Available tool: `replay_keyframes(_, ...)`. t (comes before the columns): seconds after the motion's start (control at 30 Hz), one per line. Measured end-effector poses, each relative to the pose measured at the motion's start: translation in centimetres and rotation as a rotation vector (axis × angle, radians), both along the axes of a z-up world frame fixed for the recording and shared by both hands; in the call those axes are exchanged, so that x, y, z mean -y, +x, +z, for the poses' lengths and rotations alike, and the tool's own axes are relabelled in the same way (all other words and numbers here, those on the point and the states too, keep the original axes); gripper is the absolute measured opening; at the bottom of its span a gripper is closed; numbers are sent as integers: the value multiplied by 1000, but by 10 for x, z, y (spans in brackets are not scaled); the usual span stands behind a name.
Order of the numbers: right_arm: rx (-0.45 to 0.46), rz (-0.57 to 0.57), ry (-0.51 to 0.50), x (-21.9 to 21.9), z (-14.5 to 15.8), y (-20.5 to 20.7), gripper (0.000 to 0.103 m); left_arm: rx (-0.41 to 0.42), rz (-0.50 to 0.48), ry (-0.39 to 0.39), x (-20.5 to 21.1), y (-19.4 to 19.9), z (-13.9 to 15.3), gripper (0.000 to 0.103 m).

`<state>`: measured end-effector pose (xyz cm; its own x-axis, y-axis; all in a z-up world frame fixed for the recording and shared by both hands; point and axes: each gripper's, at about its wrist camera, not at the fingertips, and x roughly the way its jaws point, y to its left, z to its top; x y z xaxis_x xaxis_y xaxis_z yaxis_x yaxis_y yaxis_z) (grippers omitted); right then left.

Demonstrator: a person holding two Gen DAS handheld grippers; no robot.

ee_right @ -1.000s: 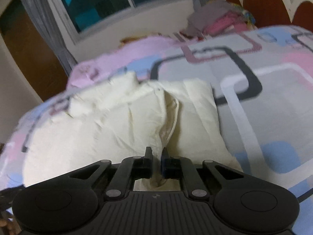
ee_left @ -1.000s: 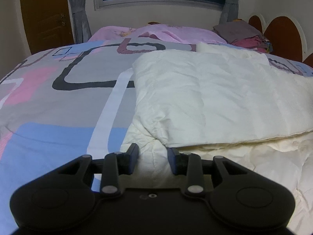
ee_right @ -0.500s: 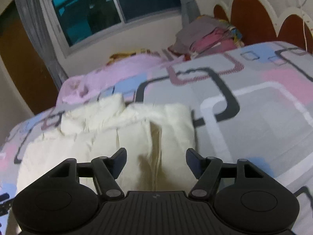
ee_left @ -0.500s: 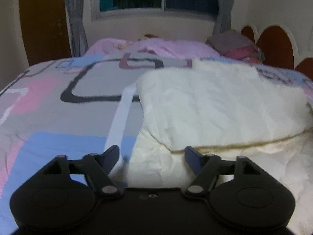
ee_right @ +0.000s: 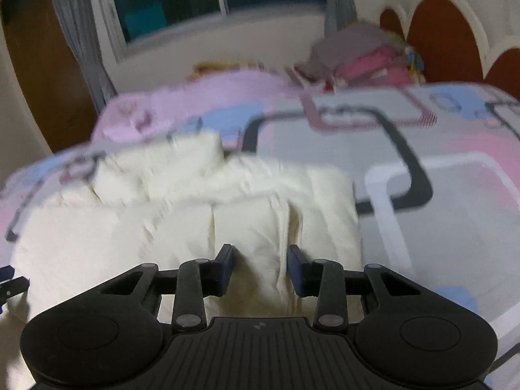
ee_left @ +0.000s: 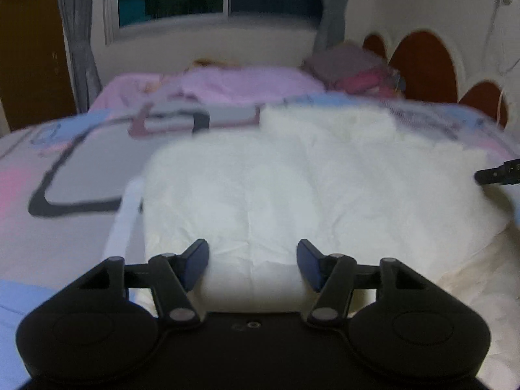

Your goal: Fold large clothes

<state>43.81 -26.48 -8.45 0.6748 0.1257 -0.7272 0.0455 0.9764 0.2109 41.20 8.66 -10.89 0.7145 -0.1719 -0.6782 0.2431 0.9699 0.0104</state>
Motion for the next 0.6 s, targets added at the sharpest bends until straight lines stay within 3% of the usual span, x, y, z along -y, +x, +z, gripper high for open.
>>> replay_keyframes(0.27, -19, 6, -34, -3, -21, 0, 37, -10, 3, -22, -4, 4, -16, 63)
replay_keyframes(0.3, -19, -1, -33, -1, -16, -2, 38, -11, 2, -20, -5, 2, -13, 64)
replay_keyframes(0.33, -18, -13, -31, 1, -10, -7, 38, -4, 1, -17, -6, -4, -8, 73)
replay_keyframes(0.37, -5, -30, -33, 3, -1, -17, 41, 11, 0, -11, -9, -10, -4, 81)
replay_keyframes(0.4, 13, -40, -40, 6, 5, -28, 60, 40, 4, 2, -13, -19, 1, 91)
replay_keyframes(0.47, 48, -59, -61, 14, 15, -57, 77, 69, 11, 29, -24, -36, 5, 92)
replay_keyframes(0.6, 28, -102, -33, 39, 19, -115, 77, 41, 31, 10, -53, -71, 7, 92)
